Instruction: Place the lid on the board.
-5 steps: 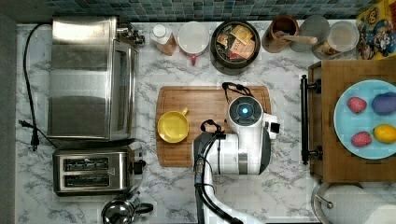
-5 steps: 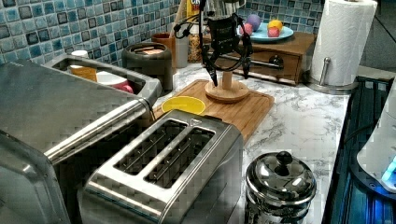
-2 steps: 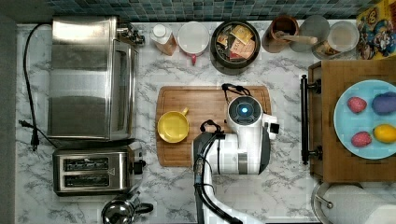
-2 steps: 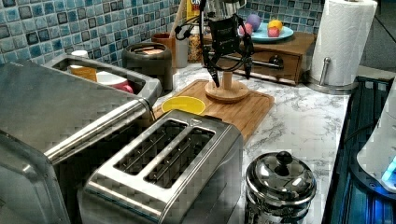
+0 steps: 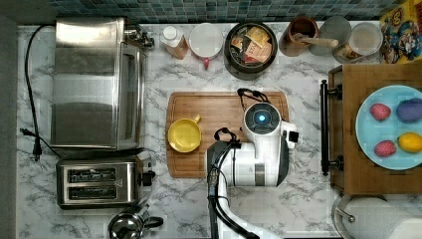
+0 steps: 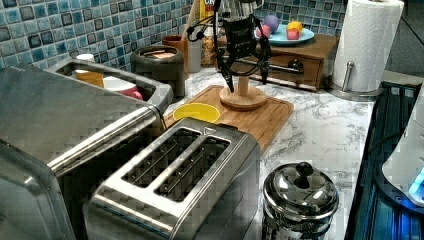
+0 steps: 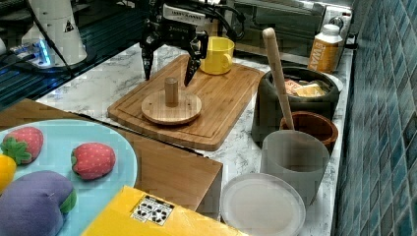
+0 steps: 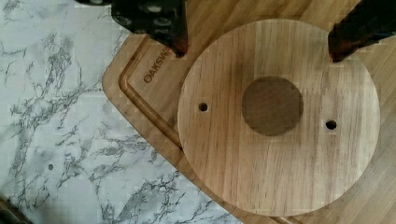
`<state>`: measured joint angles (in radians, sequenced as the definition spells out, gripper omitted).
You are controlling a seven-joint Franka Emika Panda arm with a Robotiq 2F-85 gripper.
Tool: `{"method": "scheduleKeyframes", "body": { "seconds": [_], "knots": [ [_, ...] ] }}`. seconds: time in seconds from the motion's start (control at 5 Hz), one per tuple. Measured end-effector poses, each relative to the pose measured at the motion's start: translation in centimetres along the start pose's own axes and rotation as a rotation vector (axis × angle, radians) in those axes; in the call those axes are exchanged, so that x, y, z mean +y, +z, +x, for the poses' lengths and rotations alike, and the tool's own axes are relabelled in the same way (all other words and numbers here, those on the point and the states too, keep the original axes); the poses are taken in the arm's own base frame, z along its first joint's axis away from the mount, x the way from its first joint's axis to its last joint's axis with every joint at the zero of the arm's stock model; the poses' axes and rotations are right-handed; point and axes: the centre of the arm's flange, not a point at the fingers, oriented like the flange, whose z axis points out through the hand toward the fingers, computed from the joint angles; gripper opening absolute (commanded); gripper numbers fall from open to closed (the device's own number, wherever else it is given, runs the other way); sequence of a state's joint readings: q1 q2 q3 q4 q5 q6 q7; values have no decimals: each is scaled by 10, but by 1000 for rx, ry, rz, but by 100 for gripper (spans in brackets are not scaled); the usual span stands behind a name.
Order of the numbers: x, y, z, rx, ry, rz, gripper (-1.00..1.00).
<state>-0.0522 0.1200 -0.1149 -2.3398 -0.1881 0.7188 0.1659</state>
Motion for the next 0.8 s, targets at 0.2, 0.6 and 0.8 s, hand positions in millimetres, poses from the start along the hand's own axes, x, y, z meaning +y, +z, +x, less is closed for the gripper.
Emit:
{"method": "scheduleKeyframes", "body": {
  "seconds": [0.2, 0.6, 0.8],
  "knots": [
    [-2, 1, 0, 1, 1, 7, 100],
    [-3, 1, -2, 4, -6, 6, 100],
    [-2, 1, -1, 3, -3, 5, 100]
  ]
}}
